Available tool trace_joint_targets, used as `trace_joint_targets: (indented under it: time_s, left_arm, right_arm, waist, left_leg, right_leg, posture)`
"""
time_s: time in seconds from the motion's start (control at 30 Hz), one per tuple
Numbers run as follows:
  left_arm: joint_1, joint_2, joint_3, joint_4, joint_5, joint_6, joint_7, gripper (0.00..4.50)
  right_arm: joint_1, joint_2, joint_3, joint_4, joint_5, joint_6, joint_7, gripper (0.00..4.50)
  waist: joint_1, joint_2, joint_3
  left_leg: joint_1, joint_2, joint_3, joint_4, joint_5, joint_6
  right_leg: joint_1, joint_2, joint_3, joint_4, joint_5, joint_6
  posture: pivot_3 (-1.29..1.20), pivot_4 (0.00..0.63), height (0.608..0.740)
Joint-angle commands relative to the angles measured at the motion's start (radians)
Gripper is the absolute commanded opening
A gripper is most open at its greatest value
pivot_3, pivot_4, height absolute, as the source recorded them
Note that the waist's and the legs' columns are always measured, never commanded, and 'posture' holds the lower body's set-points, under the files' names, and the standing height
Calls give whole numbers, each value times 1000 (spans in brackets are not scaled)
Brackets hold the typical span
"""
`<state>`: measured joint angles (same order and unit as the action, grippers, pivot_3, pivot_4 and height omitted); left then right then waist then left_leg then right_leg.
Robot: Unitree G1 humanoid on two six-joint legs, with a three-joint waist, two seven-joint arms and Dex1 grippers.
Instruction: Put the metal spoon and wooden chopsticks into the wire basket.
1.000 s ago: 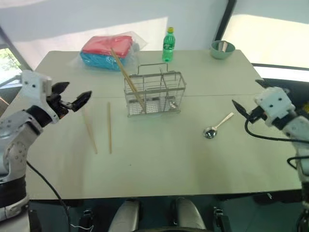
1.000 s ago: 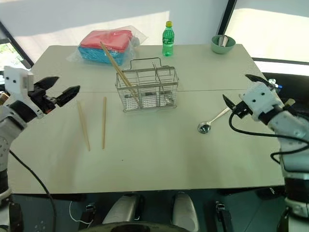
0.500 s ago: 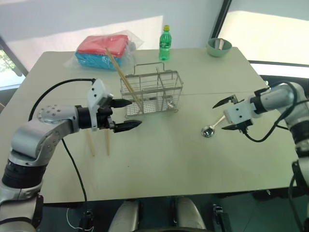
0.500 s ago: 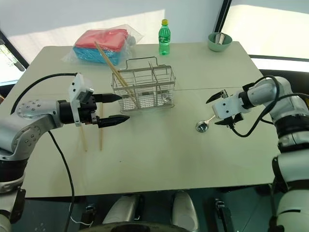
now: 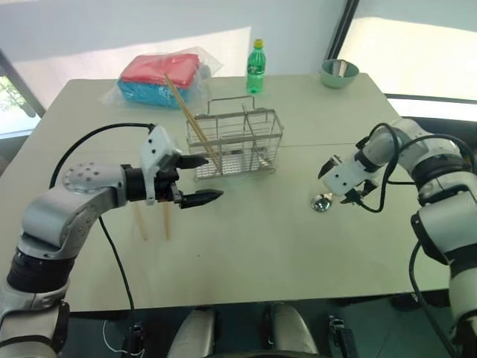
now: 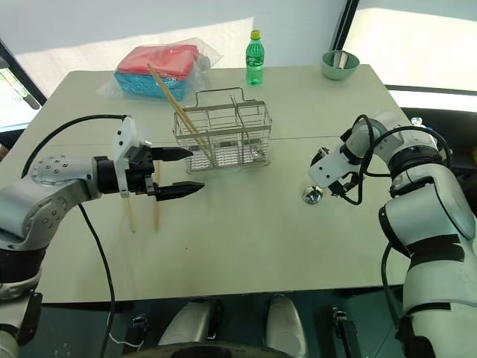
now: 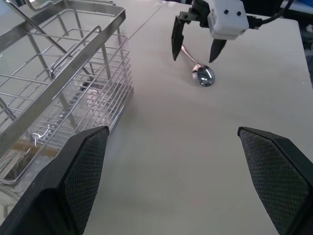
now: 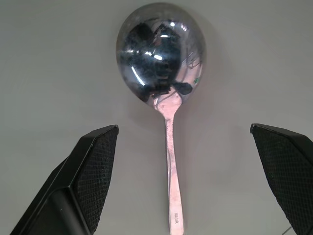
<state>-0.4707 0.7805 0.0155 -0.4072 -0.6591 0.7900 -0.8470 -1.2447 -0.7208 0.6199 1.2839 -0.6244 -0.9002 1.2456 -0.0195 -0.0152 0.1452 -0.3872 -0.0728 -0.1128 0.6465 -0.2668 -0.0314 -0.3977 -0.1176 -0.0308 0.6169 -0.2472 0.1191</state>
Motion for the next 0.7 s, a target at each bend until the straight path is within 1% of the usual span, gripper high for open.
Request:
trace_joint_targets:
  time_s: [0.03, 0.07, 0.13, 0.2, 0.23, 0.33, 0.47, 0.6, 0.7]
  left_arm:
    - [8, -2, 41, -51, -17, 7, 24, 4500]
    - [10, -4, 44, -56, -19, 10, 32, 4500]
    - [10, -7, 52, -62, -24, 16, 45, 4500]
    - [9, -8, 58, -66, -30, 19, 53, 4500]
    - [8, -8, 59, -66, -31, 20, 57, 4500]
    - [8, -9, 61, -66, -30, 18, 62, 4500]
    - [2, -11, 57, -57, -28, 13, 61, 4500]
    - [-9, -12, 56, -33, -17, -3, 56, 4500]
    - [-18, -14, 67, -11, -11, -15, 60, 4500]
  right_arm:
    - [-36, 15, 3, 16, -17, 5, -5, 3071]
    - [-36, 18, 2, 20, -18, 3, -2, 2621]
    - [-35, 25, -3, 25, -18, 3, 2, 1465]
    - [-32, 35, -19, 28, -1, 12, 18, 405]
    - [-31, 39, -26, 29, 7, 16, 28, 31]
    - [-26, 41, -39, 28, 22, 20, 47, 31]
    - [-21, 28, -52, 13, 36, 21, 2, 31]
    - [-4, 24, -157, -18, 178, 19, 100, 31]
    - [63, 9, -258, -144, 363, 46, 238, 31]
  waist:
    - [-1, 0, 0]
    - [-1, 0, 0]
    - [0, 0, 0]
    - [0, 0, 0]
    - [-1, 0, 0]
    - [-1, 0, 0]
    - [-1, 0, 0]
    - [-1, 0, 0]
    - [0, 0, 0]
  left_leg:
    - [0, 0, 0, 0, 0, 0]
    - [0, 0, 0, 0, 0, 0]
    - [0, 0, 0, 0, 0, 0]
    - [0, 0, 0, 0, 0, -1]
    - [0, 0, 0, 0, 0, -1]
    - [0, 0, 0, 0, 0, -1]
    - [0, 0, 0, 0, 0, -1]
    - [0, 0, 0, 0, 0, -1]
    - [0, 0, 0, 1, 0, -1]
  right_leg:
    - [0, 0, 0, 0, 0, 0]
    - [0, 0, 0, 0, 0, 0]
    - [0, 0, 0, 0, 0, 0]
    - [0, 0, 0, 1, 0, 0]
    - [0, 0, 0, 1, 0, 0]
    - [0, 0, 0, 1, 0, 0]
    - [0, 0, 0, 1, 0, 0]
    - [0, 0, 0, 1, 0, 0]
    - [1, 0, 0, 1, 0, 0]
  posture:
    - [0, 150, 667]
    - [0, 150, 667]
    - [0, 150, 667]
    - [0, 150, 667]
    - [0, 150, 667]
    - [0, 150, 667]
    - [0, 150, 667]
    - [0, 150, 667]
    - [0, 150, 667]
